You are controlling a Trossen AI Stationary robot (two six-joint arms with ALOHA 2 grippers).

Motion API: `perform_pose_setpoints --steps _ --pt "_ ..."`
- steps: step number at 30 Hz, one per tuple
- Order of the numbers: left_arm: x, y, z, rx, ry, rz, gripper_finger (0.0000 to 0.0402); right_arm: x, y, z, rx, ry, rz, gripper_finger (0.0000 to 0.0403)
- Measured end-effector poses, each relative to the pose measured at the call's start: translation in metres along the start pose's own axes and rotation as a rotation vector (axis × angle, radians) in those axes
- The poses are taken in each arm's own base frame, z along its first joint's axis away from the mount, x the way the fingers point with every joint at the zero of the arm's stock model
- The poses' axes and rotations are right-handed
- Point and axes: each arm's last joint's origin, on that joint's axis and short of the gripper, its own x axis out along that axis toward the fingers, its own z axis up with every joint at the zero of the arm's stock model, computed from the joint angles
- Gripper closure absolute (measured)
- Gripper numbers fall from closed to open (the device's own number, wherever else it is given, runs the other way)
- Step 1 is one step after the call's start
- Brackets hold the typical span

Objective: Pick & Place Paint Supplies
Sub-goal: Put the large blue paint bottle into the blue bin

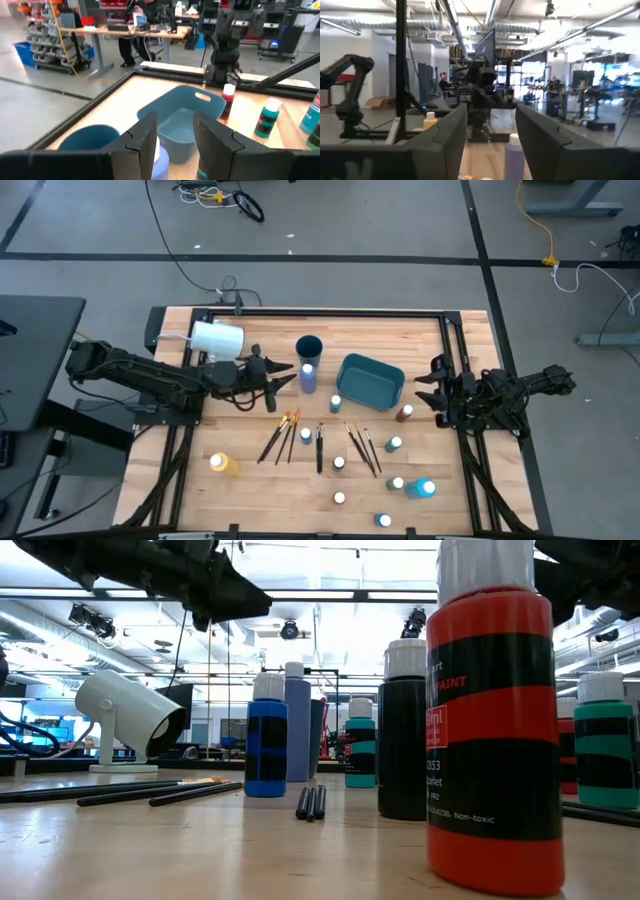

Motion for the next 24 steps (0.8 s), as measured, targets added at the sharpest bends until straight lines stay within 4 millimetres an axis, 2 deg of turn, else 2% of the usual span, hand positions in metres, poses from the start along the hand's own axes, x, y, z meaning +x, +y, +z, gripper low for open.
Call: perform_pose_setpoints --steps 5,11,18,24 --pt "-0.001 -0.002 -0.004 -0.034 0.042 -0.006 0.0264 0.000 -0.002 0.005 -0.004 -0.046 -0.056 0.0229" --pt "-0.001 -0.003 -0.005 -0.039 0.040 -0.007 0.0264 0.000 -0.001 0.006 -0.012 -0.054 -0.019 0.0229" --pt "0.024 -0.011 -0.020 -0.015 0.006 0.000 0.0257 0.000 -0.001 0.006 0.017 -0.063 -0.019 0.0229" --pt "0.048 -0.012 -0.022 0.024 0.009 0.088 0.0218 0.000 -0.001 0.005 0.022 -0.052 -0.016 0.0229"
